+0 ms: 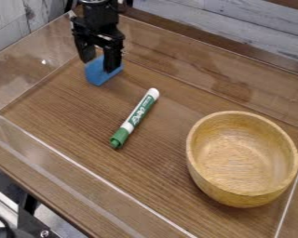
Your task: Put the blue block in the brown bowl
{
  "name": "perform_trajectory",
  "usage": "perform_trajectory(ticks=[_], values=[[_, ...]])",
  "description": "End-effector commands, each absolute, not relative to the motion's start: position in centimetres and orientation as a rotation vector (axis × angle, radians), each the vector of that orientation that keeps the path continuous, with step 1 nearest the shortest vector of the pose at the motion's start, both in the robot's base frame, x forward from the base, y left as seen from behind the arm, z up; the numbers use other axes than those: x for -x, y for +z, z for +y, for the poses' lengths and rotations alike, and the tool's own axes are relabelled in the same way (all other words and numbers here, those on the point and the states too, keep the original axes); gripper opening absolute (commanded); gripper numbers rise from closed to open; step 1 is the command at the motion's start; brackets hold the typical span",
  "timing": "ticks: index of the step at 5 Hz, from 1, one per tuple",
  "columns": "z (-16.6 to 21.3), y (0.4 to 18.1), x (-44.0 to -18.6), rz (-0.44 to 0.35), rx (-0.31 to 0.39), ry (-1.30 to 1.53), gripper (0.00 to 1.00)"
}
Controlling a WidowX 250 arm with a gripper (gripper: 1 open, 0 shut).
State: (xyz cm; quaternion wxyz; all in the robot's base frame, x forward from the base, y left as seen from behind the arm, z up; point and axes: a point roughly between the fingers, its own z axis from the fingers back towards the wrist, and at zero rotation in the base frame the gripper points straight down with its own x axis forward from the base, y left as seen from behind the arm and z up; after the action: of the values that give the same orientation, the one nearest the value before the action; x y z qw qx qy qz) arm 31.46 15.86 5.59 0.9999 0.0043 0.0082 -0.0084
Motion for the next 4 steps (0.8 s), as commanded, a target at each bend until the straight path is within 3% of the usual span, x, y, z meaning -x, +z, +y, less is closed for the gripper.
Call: perform_trajectory(ticks=[1,4], values=[[16.92,7.41,-32.41,-0.054,-0.035,-0.006,1.0],[17.08,7.33,-32.52,-0.065,-0.024,-0.003,1.0]])
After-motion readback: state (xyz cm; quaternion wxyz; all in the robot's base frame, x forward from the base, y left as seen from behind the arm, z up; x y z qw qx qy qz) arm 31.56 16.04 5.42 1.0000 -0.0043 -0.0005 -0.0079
